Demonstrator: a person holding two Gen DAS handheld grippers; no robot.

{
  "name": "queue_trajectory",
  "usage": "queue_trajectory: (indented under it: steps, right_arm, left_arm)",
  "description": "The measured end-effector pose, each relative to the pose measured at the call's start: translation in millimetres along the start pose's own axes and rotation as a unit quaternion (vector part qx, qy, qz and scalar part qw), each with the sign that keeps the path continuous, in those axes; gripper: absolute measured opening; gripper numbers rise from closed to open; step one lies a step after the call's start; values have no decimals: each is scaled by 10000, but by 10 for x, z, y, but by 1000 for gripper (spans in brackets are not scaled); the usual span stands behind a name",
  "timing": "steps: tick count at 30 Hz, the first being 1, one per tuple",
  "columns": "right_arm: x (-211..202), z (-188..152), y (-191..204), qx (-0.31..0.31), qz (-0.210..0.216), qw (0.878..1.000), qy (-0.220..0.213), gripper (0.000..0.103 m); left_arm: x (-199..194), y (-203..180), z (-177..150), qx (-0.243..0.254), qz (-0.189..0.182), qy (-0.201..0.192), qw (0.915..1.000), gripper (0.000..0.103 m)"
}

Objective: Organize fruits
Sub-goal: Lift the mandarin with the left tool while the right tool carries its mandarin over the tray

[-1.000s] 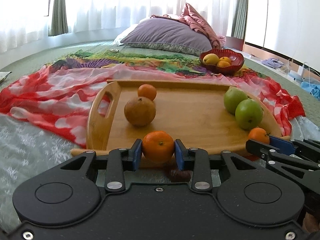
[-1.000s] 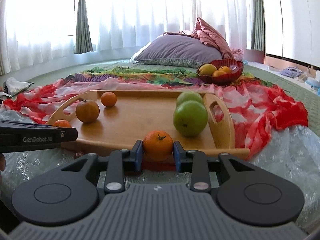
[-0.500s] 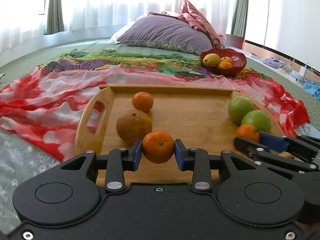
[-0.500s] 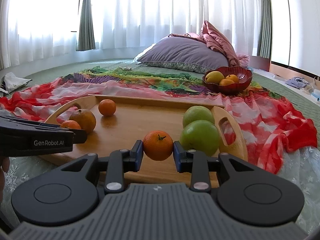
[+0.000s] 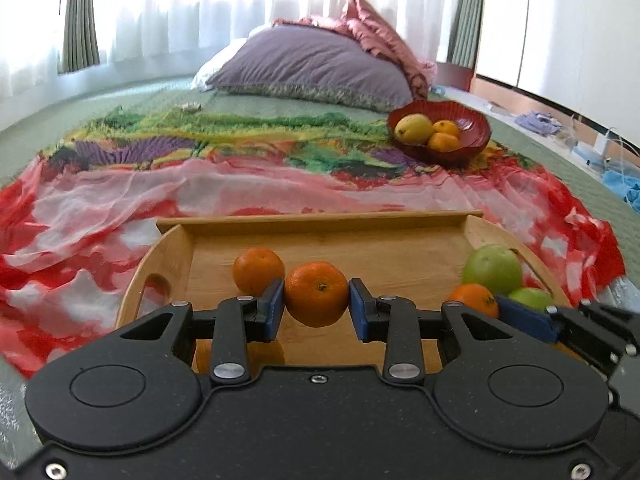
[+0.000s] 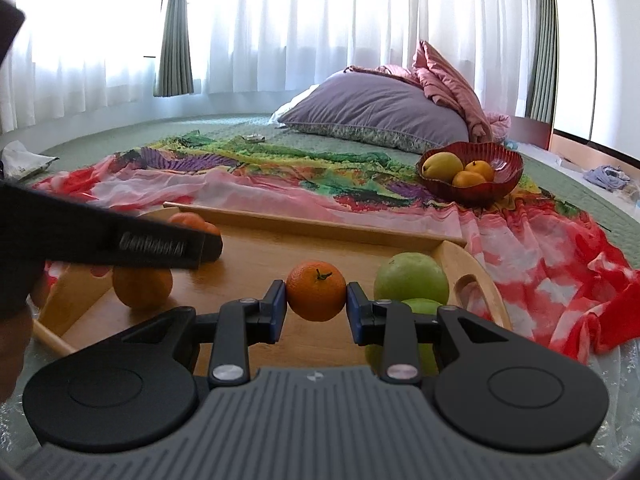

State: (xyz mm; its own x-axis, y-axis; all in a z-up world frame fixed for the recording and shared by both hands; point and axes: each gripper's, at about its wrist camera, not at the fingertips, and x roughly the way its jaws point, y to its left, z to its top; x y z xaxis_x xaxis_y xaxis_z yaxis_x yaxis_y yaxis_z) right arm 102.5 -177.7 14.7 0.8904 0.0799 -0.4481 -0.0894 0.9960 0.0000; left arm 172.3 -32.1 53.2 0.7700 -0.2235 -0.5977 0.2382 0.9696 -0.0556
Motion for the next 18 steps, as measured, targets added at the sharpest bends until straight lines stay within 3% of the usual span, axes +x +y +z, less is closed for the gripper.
queue_trajectory:
  steps: [7, 13, 18]
  right_arm:
    - [118, -62, 13, -54, 55, 9998, 166, 37]
    - [166, -110, 39, -94, 81, 9996, 265, 37]
    - [190, -117, 44, -101, 91, 9994, 308, 37]
  left_arm:
    - [258, 98, -1, -90, -87, 427, 9990, 33]
    - [322, 26, -42, 152, -79, 477, 9987, 33]
    - [402, -50, -20, 273, -310, 689, 9968, 33]
